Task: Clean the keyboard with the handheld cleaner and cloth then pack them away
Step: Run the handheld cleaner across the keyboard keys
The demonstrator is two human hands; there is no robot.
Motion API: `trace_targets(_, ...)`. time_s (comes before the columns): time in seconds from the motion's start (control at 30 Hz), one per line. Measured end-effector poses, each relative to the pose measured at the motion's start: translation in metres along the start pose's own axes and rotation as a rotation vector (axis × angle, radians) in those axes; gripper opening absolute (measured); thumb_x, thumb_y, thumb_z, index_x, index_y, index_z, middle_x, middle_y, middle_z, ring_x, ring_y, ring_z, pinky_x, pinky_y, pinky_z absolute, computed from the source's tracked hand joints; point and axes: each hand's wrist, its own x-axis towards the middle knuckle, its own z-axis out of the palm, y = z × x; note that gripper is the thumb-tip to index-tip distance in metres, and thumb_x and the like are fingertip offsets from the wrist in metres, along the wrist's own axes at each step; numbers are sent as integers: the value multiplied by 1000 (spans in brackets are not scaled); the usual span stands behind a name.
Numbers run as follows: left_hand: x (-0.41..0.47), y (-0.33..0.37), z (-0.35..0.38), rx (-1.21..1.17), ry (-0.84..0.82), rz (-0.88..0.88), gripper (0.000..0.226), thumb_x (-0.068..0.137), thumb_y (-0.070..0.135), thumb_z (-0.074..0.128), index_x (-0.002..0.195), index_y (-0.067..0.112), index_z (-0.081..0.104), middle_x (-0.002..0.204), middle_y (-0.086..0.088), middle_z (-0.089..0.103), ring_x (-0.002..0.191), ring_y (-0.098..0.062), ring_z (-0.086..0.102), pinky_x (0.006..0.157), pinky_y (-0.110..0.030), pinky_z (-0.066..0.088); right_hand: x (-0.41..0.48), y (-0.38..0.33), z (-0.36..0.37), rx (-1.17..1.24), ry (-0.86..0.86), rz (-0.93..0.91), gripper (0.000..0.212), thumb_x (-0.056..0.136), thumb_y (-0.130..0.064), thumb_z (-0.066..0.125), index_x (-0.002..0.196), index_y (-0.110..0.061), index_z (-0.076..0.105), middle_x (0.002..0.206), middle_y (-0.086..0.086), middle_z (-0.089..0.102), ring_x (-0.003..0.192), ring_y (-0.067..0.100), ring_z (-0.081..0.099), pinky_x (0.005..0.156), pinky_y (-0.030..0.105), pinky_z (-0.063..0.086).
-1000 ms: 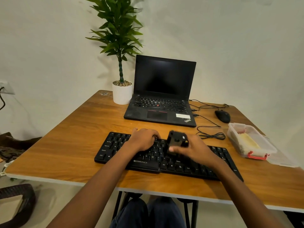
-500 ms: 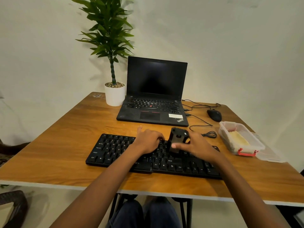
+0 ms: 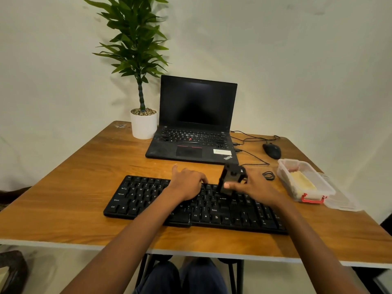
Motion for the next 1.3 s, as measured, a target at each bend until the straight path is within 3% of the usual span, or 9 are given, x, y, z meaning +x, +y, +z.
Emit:
trace_targets(0.1, 0, -1, 0, 10, -22, -1, 34, 98, 20, 37, 119, 35, 58, 126, 9, 59, 124, -16, 45, 112, -56, 1, -39, 0, -6, 131, -176, -14, 19, 80, -28, 67, 93, -30, 53, 92, -16, 60, 76, -11, 57, 63, 2, 39)
trace_targets(0.23, -4, 1, -5, 28, -64, 10, 31, 99, 30, 37, 124, 31, 55, 134, 8, 54, 129, -17, 41, 113, -58, 0, -59, 6, -21, 147, -358, 34, 39, 71, -44, 71, 104, -34, 52, 100, -17, 63, 88, -12, 59, 73, 8, 45)
trace_targets(0.4, -12, 34, -11, -34, -296, 143, 92, 78, 68, 52, 149, 24, 13, 157, 2, 14, 144, -19, 9, 106, -61, -21, -17, 24, -20, 207, 141, 64, 21, 78, -37, 66, 94, -29, 56, 93, -8, 65, 80, 8, 64, 66, 18, 47)
trace_targets(0.53, -9, 49, -8, 56, -384, 209, 119, 66, 68, 67, 149, 25, -7, 158, -2, 2, 145, -22, -3, 97, -60, -32, -1, 31, -14, 34, 131, 56, 28, 80, -35, 66, 103, -22, 56, 98, -5, 64, 92, 13, 61, 72, 21, 44)
trace_targets(0.8, -4, 49, -2, 148, -374, 216, 125, 62, 73, 65, 149, 20, -9, 159, 0, 1, 145, -21, -3, 94, -64, -31, -93, 15, -36, 121, -263, 86, 35, 71, -36, 68, 99, -38, 47, 102, -23, 53, 88, -17, 54, 70, 1, 42)
trace_targets(0.93, 0, 57, -2, 185, -391, 241, 126, 63, 73, 64, 148, 22, -13, 159, -1, -2, 145, -22, -4, 88, -61, -35, -71, 31, -50, 231, 78, 111, 40, 67, -48, 72, 97, -27, 55, 94, -13, 62, 82, -1, 61, 66, 8, 45)
trace_targets(1.03, 5, 70, 0, 181, -405, 258, 125, 64, 71, 65, 148, 23, -15, 158, -3, -3, 145, -23, -6, 86, -59, -36, -35, 53, -49, 113, 296, 66, 25, 79, -30, 70, 98, -20, 57, 97, -5, 62, 92, 8, 57, 79, 21, 41)
trace_targets(1.2, 11, 77, 4, 181, -423, 252, 125, 63, 70, 66, 148, 24, -15, 158, -3, -5, 145, -23, -9, 88, -60, -36, -42, 65, -43, 67, 93, 137, 37, 75, -33, 71, 107, -23, 55, 104, -7, 59, 103, 12, 53, 76, 17, 38)
trace_targets(1.3, 11, 75, 5, 181, -423, 250, 126, 63, 71, 66, 148, 23, -14, 158, -2, -4, 145, -23, -8, 87, -59, -36, -88, 59, -54, 132, -56, 154, 62, 55, -65, 74, 103, -30, 57, 100, -17, 61, 95, 0, 59, 70, 11, 45)
